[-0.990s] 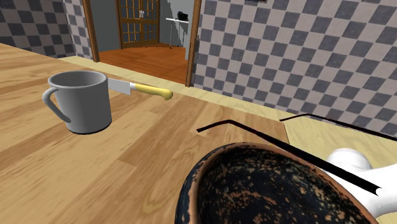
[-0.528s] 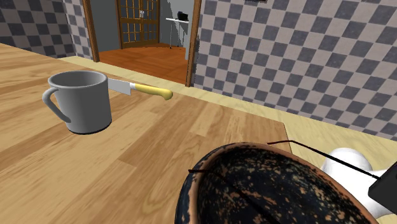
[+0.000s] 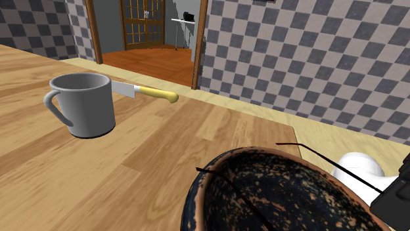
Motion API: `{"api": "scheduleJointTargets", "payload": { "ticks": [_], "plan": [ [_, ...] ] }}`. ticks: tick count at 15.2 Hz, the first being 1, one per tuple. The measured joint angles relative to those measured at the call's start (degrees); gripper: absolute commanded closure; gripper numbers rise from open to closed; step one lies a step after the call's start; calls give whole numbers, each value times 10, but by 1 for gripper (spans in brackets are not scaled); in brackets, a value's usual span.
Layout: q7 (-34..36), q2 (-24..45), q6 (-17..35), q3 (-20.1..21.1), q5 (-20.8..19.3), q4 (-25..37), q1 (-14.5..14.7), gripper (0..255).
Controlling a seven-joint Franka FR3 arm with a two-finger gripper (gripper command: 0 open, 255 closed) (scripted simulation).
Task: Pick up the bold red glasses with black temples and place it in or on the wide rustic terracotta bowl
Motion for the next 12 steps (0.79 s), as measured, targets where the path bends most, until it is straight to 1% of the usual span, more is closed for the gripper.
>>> {"api": "scheduleJointTargets", "payload": {
  "ticks": [1,2,8,9,12],
  "plan": [
    [0,0,0,0,0,0,0,255],
    [0,0,0,0,0,0,0,0],
    [0,0,0,0,0,0,0,0],
    [2,4,-6,-3,-2,10,-1,0],
    [10,33,-41,-18,-16,69,-6,0]
  ]
}}
